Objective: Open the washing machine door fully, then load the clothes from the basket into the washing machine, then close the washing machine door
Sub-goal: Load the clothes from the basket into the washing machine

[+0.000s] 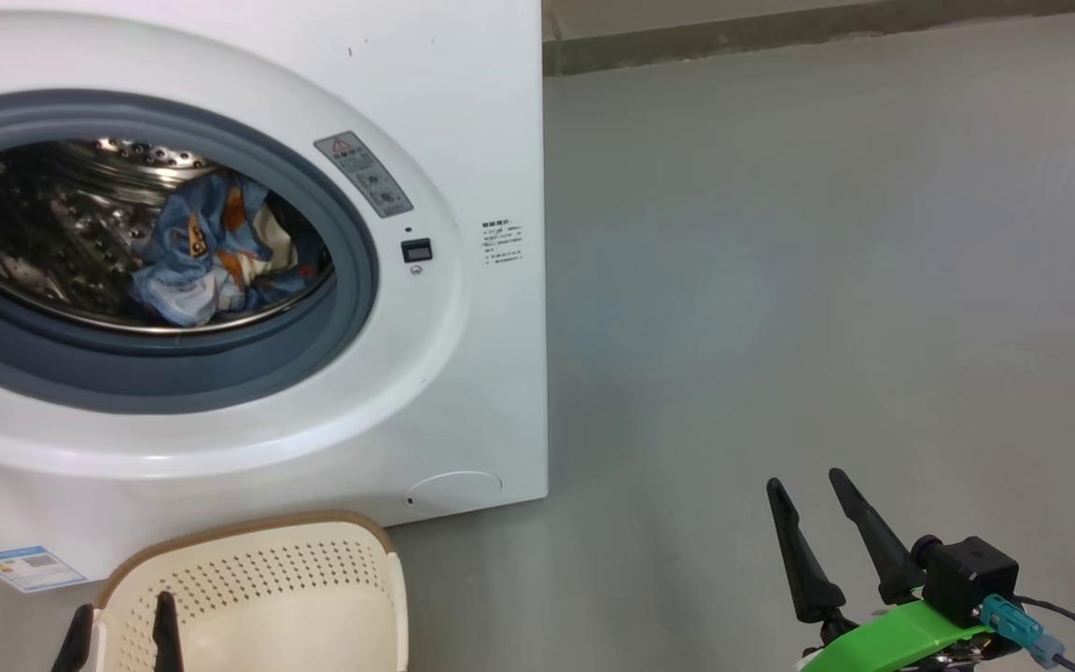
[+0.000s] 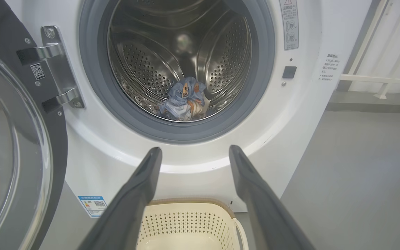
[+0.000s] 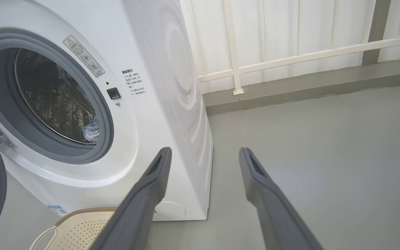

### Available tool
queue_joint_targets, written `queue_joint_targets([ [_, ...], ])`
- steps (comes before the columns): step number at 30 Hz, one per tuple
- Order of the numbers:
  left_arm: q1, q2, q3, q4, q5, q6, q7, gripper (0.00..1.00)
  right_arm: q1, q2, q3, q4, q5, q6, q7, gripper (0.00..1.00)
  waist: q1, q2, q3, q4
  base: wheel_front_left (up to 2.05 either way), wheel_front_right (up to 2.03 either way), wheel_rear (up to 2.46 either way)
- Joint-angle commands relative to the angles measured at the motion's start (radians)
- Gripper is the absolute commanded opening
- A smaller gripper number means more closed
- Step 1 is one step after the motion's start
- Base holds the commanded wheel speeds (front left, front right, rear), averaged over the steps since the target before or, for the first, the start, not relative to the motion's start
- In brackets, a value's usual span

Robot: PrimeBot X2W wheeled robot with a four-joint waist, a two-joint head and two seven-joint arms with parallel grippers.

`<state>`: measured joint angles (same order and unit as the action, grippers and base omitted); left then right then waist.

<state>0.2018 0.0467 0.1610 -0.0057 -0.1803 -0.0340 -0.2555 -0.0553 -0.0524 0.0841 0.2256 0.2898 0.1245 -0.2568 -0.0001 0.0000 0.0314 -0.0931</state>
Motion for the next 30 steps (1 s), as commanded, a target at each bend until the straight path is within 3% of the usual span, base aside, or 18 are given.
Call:
queue_joint_targets([
  [1, -0.01, 0.004, 0.028, -0.028, -0.005, 0.008, -0.006, 1.0, 0.001, 0.002, 0.021, -0.029, -0.017, 0.006, -0.005, 1.0, 0.0001, 0.0, -0.009, 0.003, 0.0, 0.0, 0.0],
  [30, 0.032, 0.004, 0.012, -0.023, -0.039, 0.02, -0.006, 1.0, 0.025, 0.002, 0.017, -0.041, -0.034, 0.006, -0.005, 1.0, 0.0001, 0.0, -0.052, 0.038, 0.0, 0.0, 0.0],
])
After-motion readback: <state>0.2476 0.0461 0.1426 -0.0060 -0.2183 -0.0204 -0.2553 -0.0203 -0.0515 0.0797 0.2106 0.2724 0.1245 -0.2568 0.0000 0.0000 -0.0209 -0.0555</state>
